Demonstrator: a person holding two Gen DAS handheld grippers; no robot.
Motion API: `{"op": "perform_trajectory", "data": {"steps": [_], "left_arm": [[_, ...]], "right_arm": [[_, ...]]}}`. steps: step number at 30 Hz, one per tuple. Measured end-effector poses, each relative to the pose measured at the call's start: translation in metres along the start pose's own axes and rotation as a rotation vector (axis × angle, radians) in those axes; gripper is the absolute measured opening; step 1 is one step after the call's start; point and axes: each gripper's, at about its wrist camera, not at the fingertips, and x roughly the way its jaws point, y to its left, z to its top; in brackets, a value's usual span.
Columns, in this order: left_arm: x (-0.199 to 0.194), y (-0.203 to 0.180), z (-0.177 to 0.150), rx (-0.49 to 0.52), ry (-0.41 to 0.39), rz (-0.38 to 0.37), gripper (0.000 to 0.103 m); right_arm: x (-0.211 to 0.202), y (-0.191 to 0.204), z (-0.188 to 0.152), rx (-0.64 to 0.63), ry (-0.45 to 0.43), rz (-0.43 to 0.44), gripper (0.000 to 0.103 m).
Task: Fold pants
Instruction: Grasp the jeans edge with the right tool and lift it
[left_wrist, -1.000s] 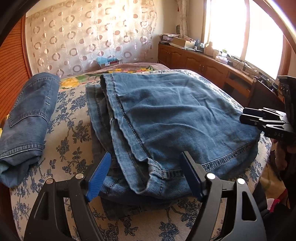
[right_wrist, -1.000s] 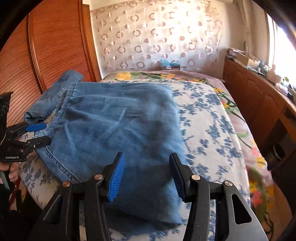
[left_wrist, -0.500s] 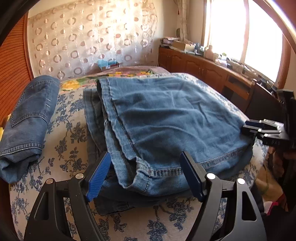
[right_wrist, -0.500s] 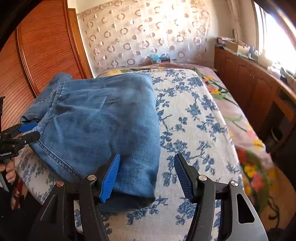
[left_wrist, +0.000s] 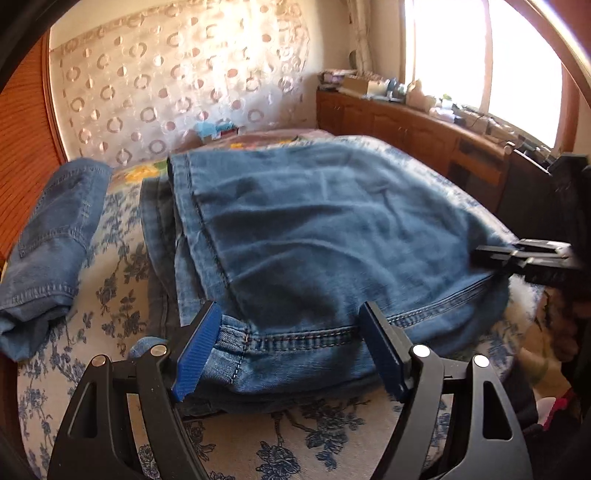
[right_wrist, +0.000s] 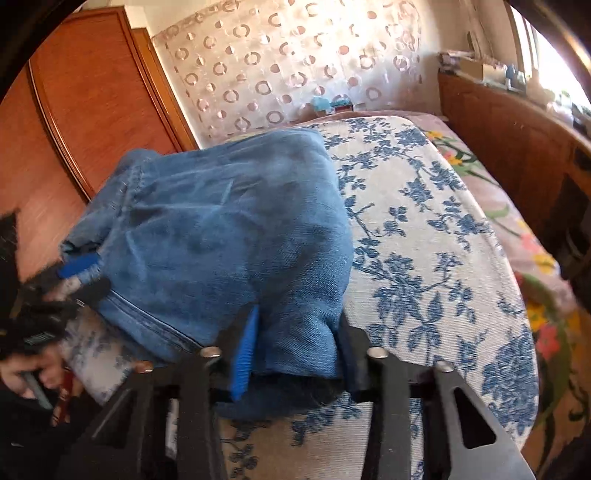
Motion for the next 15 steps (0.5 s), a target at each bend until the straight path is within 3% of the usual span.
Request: {"op": "perform_trajectory", "data": {"steps": [7, 15], "left_arm": [[0.003, 0.007, -0.004, -0.014, 0.023, -0.022, 0.077], [-0.026, 0.037, -0.006, -0.085, -0.034, -0.017, 0.077]], "right_arm": [[-0.019, 0.015, 0.021, -0.022, -0.094, 0.029, 0.018], [-0.033, 0.064, 0.048, -0.139, -0.168, 0.068, 0.017]]}}
